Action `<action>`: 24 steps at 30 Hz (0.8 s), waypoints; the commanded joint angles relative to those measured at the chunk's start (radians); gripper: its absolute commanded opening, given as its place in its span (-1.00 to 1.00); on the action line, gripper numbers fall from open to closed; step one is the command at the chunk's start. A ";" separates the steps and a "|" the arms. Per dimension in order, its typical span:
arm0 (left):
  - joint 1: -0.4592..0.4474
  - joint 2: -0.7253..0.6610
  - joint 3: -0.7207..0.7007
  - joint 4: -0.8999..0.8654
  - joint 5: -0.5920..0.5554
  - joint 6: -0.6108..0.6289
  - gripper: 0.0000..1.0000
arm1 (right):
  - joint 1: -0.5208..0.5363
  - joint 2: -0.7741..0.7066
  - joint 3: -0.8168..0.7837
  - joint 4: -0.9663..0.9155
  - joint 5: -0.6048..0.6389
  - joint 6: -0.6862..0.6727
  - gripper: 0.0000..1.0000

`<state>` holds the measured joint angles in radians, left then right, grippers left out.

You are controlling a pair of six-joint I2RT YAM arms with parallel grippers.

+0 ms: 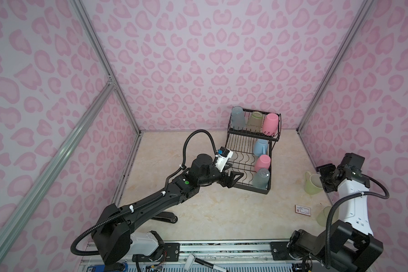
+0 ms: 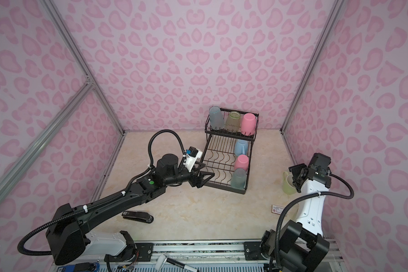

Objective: Load cups into a dish rack
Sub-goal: Pick up the cup from the middle-right of the table.

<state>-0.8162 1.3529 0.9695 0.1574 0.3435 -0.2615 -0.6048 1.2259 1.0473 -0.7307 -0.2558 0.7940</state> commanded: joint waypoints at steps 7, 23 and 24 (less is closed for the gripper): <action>0.002 0.012 0.021 -0.029 -0.014 0.032 0.67 | -0.015 0.110 0.070 -0.033 -0.019 -0.003 0.44; 0.013 0.043 0.027 -0.035 -0.014 0.030 0.67 | 0.060 0.254 0.171 -0.100 0.063 -0.043 0.35; 0.014 0.045 0.026 -0.036 -0.015 0.030 0.66 | 0.062 0.259 0.172 -0.104 0.064 -0.052 0.34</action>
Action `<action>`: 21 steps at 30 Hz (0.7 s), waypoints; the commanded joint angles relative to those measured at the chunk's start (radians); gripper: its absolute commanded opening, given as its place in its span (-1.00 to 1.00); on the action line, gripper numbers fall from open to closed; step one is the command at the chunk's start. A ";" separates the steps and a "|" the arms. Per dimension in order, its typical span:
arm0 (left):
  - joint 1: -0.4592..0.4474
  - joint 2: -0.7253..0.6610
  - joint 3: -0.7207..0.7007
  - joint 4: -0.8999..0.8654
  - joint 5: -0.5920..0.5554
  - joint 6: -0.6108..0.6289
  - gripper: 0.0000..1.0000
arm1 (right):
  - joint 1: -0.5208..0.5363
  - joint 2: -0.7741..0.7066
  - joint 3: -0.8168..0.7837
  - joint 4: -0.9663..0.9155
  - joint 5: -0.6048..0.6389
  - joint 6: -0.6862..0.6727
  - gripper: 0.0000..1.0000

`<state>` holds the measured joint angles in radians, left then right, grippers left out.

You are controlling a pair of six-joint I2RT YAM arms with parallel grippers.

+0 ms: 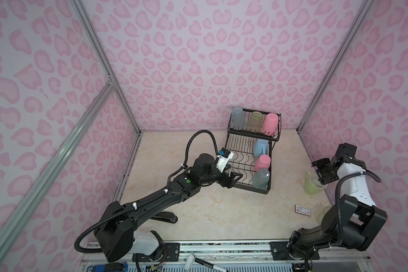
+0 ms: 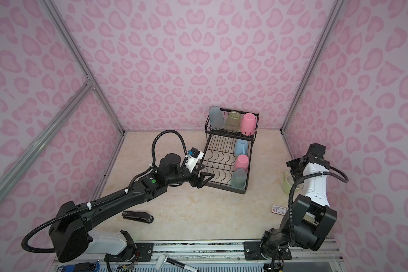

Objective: Load cups into a dish rack
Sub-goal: Pick up the cup from the middle-right of the table.

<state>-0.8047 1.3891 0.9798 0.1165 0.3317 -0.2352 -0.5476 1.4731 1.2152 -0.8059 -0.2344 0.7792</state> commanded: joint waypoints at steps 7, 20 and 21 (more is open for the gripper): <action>0.007 0.016 0.016 0.002 -0.002 0.003 0.66 | -0.009 0.041 -0.010 -0.015 0.041 -0.048 0.31; 0.012 0.014 0.016 -0.001 -0.005 0.008 0.67 | -0.013 0.116 0.003 0.028 0.034 0.039 0.28; 0.013 0.014 0.017 -0.003 -0.005 0.007 0.67 | -0.013 0.116 -0.001 0.029 0.041 0.044 0.27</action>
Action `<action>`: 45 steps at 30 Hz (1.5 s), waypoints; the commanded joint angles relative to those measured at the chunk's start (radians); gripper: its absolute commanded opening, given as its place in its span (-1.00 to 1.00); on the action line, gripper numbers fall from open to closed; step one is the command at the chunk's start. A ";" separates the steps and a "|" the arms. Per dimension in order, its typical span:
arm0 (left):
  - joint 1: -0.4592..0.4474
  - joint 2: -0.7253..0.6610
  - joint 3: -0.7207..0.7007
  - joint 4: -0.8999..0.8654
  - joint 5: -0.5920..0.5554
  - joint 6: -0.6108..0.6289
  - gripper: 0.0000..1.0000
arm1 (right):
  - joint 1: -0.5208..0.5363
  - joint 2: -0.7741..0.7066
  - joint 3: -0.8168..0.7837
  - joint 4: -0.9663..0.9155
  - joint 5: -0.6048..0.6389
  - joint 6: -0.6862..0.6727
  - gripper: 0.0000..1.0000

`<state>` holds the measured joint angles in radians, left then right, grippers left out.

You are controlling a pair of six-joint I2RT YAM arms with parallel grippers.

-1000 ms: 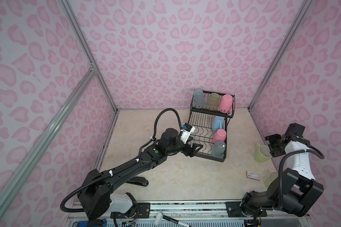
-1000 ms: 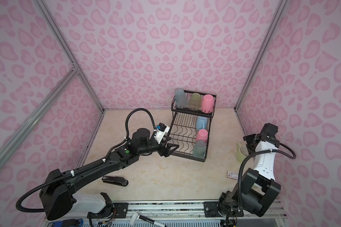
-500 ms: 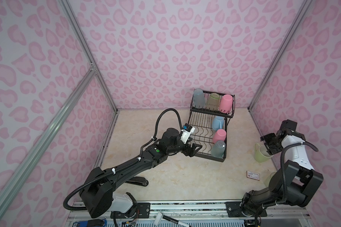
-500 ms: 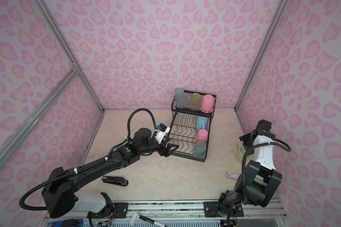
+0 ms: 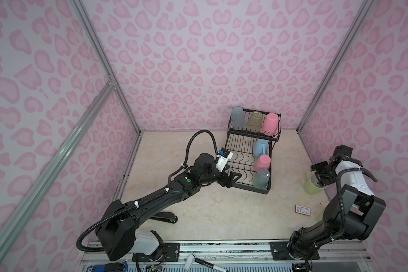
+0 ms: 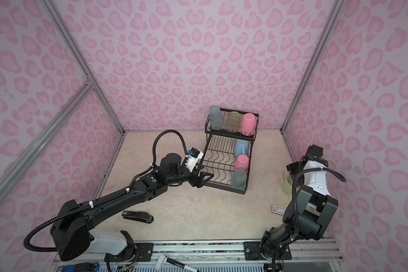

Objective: Load cups into a dish rack
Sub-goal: Pick up the cup from the middle-right of the table.

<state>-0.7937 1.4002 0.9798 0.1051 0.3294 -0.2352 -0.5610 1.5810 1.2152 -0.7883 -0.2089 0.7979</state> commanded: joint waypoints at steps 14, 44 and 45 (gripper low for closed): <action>0.009 0.003 0.018 0.003 -0.007 0.011 0.67 | -0.018 0.018 -0.041 0.054 0.079 0.163 0.14; 0.015 0.009 0.023 0.000 0.002 0.001 0.67 | 0.041 0.025 -0.058 0.108 0.151 0.178 -0.69; 0.016 0.012 0.025 -0.001 0.003 0.002 0.67 | 0.045 0.021 -0.059 0.107 0.155 0.175 -0.72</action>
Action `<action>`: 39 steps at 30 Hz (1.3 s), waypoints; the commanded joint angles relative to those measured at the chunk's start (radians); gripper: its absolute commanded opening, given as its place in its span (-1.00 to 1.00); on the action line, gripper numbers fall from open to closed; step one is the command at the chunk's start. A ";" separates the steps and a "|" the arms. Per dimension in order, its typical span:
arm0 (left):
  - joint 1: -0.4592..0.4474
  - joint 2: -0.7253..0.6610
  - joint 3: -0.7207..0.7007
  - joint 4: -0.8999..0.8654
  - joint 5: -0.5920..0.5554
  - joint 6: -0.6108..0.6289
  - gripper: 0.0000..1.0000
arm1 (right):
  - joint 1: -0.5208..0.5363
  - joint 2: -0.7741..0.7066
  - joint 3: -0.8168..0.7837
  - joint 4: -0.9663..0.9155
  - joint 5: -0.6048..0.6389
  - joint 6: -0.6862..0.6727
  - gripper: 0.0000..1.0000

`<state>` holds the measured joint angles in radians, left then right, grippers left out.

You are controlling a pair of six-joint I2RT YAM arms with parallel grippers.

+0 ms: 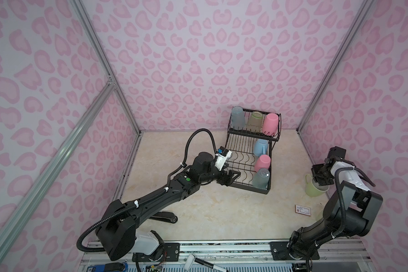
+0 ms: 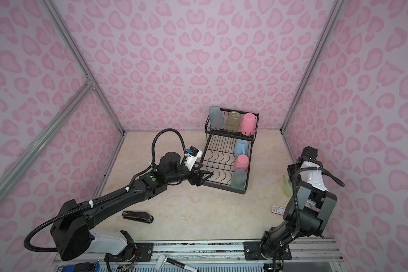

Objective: Load cups into a dish rack
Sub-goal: Pick up the cup from the middle-right of the table.

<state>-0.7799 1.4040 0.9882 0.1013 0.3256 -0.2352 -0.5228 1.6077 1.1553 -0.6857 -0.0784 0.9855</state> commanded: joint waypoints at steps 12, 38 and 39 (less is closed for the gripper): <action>0.005 0.048 0.038 0.003 0.037 -0.031 0.66 | 0.042 -0.103 -0.049 0.026 0.039 -0.104 -1.00; -0.044 0.001 0.109 -0.056 -0.049 -0.285 0.66 | 0.243 -0.623 -0.194 0.104 0.090 -0.356 -1.00; -0.044 -0.009 0.107 -0.063 -0.054 -0.308 0.65 | 0.258 -0.652 -0.204 0.115 0.095 -0.362 -1.00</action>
<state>-0.8223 1.4200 1.0847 0.0463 0.3008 -0.4683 -0.2913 1.0023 0.9672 -0.6468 -0.0292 0.6670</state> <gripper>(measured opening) 0.829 0.069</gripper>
